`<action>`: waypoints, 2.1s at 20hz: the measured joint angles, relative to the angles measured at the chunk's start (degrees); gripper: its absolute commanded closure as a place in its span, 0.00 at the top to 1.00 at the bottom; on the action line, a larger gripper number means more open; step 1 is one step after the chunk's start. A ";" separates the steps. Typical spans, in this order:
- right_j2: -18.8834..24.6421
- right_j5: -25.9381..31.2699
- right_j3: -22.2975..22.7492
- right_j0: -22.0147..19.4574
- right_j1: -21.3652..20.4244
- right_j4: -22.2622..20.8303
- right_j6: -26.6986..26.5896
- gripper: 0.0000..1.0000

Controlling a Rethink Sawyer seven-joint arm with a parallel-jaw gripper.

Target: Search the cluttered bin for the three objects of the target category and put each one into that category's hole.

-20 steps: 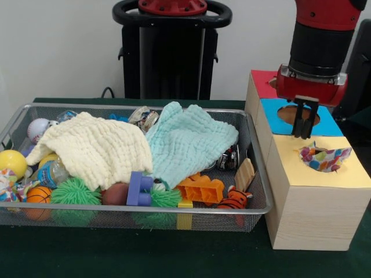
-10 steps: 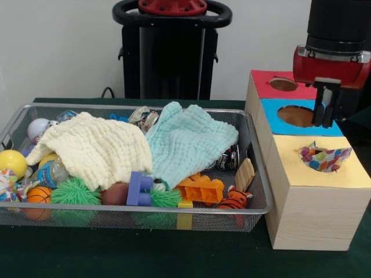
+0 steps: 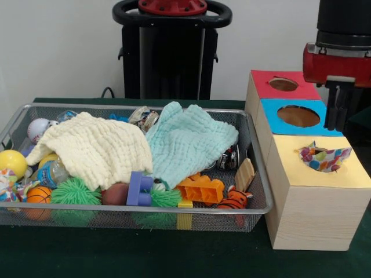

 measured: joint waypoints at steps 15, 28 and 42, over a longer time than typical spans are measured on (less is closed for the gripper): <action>1.85 -8.76 -1.71 -0.95 5.70 0.01 0.00 0.00; 1.87 -8.78 -1.87 -0.71 7.40 0.01 0.00 0.00; 1.87 -5.06 -1.97 -0.64 7.38 -0.04 0.00 0.00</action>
